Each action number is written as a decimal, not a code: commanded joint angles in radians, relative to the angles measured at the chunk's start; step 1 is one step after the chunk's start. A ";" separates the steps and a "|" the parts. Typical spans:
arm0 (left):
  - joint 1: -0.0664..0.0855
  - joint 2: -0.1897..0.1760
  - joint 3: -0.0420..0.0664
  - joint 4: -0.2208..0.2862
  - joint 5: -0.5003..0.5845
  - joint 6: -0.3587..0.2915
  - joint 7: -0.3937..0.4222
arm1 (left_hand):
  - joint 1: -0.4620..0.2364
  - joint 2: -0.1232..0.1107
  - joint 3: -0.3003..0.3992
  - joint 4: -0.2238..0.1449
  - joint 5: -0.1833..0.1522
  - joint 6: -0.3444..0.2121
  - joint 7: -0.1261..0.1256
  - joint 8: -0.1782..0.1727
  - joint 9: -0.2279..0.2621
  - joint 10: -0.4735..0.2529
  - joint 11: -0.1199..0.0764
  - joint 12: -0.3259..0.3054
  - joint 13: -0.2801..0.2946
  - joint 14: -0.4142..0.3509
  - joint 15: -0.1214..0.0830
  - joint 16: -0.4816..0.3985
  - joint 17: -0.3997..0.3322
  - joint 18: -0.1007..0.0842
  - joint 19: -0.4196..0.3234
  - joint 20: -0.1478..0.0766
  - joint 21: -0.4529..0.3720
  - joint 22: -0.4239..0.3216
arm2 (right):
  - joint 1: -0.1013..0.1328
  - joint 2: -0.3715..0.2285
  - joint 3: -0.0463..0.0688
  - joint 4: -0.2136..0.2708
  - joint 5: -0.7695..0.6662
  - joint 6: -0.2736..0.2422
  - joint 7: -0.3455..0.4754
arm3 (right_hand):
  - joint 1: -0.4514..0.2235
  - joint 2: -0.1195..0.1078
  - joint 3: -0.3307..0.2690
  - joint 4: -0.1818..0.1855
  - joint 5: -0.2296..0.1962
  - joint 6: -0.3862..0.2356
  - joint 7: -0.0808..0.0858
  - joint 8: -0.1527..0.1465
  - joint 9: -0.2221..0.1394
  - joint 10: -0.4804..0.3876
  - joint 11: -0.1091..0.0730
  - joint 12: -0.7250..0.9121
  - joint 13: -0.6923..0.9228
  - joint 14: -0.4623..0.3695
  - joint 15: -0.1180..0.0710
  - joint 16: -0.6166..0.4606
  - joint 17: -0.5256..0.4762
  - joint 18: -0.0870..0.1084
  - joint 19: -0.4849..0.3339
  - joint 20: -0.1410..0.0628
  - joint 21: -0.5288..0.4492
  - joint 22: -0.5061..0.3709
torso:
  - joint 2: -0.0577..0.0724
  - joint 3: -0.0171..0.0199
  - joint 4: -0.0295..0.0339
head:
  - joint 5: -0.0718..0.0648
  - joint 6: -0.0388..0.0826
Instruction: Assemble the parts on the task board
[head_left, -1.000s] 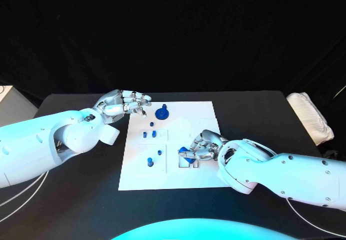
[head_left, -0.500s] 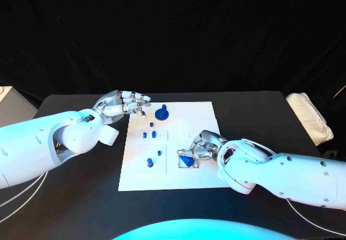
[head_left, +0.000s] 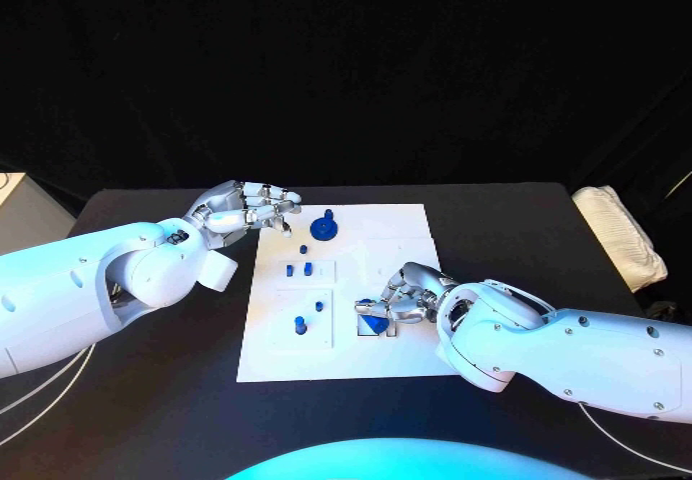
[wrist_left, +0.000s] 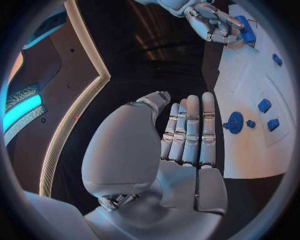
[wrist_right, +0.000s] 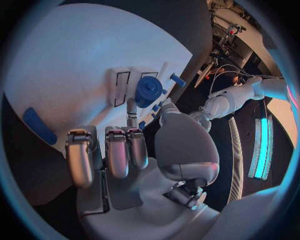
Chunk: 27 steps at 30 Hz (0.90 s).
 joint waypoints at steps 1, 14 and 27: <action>0.000 0.000 0.001 0.002 0.006 0.015 0.005 | 0.000 0.010 0.000 0.008 0.001 0.008 0.002 0.000 -0.001 0.004 0.000 -0.003 -0.001 -0.007 0.000 -0.005 0.002 0.011 -0.009 0.001 -0.006 0.001 | -0.002 -0.013 0.000 0.017 -0.017 -0.003 0.032 | 0.006 0.019 -0.005 -0.001 0.001 -0.005 0.004 0.004 0.000 0.096 -0.002 -0.002 0.252 0.104 -0.005 0.004 0.261 -0.007 0.105 -0.001 0.006 0.263 | 0.000 -0.0004 0.0005 | 0.001 0.000; 0.000 -0.002 0.001 0.002 0.006 0.016 0.003 | 0.000 0.013 0.001 0.009 0.001 0.009 0.001 0.001 -0.001 0.005 0.000 -0.004 -0.001 -0.007 0.000 -0.006 0.002 0.011 -0.009 0.001 -0.006 0.001 | -0.003 -0.067 0.000 0.068 -0.014 0.040 0.037 | -0.011 0.038 -0.022 0.002 -0.001 -0.004 0.003 0.007 0.000 0.096 -0.002 -0.001 0.252 0.104 -0.006 0.004 0.263 -0.007 0.105 -0.001 0.006 0.263 | 0.001 -0.0002 -0.0002 | 0.004 -0.002; 0.000 -0.001 0.001 0.001 0.006 0.016 0.002 | 0.000 0.013 0.001 0.009 0.001 0.009 0.001 0.001 -0.001 0.005 0.000 -0.004 -0.001 -0.007 0.000 -0.006 0.002 0.011 -0.009 0.001 -0.006 0.001 | -0.005 -0.069 0.000 0.074 -0.003 0.113 0.029 | -0.021 0.055 -0.031 0.001 -0.001 -0.004 0.003 0.008 0.000 0.097 -0.002 -0.001 0.253 0.104 -0.006 0.004 0.263 -0.007 0.105 -0.001 0.006 0.263 | 0.000 -0.0006 -0.0002 | 0.002 -0.003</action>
